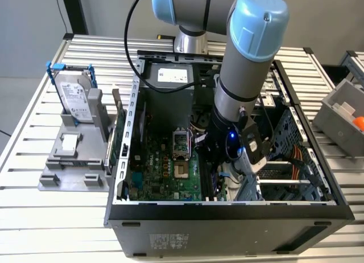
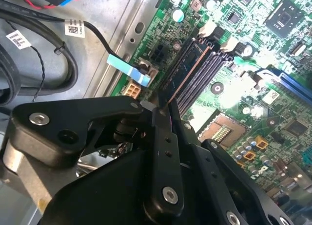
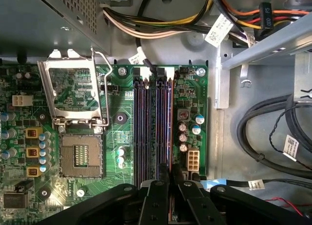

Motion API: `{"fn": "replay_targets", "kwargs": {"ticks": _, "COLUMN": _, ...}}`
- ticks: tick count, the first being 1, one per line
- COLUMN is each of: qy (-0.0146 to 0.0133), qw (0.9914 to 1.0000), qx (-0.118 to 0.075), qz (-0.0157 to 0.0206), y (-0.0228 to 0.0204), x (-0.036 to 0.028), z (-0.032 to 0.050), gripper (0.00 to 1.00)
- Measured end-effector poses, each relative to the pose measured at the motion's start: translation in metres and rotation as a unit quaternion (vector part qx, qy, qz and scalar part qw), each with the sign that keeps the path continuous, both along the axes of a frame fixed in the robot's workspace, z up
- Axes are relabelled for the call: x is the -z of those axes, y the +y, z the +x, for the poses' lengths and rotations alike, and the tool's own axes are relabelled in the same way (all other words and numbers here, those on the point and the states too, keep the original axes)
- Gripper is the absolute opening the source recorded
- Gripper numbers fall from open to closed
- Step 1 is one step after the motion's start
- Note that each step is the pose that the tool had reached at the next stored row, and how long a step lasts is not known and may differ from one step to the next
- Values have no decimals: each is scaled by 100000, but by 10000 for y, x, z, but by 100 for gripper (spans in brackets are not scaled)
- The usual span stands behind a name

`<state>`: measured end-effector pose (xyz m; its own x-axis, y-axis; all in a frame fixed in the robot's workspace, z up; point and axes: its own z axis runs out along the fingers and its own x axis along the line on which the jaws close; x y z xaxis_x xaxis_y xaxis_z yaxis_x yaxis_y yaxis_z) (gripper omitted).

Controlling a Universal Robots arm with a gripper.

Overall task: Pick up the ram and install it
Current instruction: 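Insert the ram into the slot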

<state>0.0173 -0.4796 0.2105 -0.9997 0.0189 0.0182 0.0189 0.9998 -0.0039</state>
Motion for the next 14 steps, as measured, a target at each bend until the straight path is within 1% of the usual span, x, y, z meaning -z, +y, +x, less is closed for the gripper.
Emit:
{"fn": "replay_targets", "kwargs": {"ticks": 7, "qy": -1, "qw": 100000, "qx": -1, "qz": 43, "y": 2, "x": 5, "z": 0, "gripper": 0}}
{"fn": "replay_targets", "kwargs": {"ticks": 8, "qy": -1, "qw": 100000, "qx": 1, "qz": 78, "y": 3, "x": 8, "z": 0, "gripper": 100}}
{"fn": "replay_targets", "kwargs": {"ticks": 13, "qy": -1, "qw": 100000, "qx": 1, "qz": 20, "y": 1, "x": 5, "z": 0, "gripper": 100}}
{"fn": "replay_targets", "kwargs": {"ticks": 14, "qy": 0, "qw": 100000, "qx": 2, "qz": 26, "y": 1, "x": -5, "z": 0, "gripper": 100}}
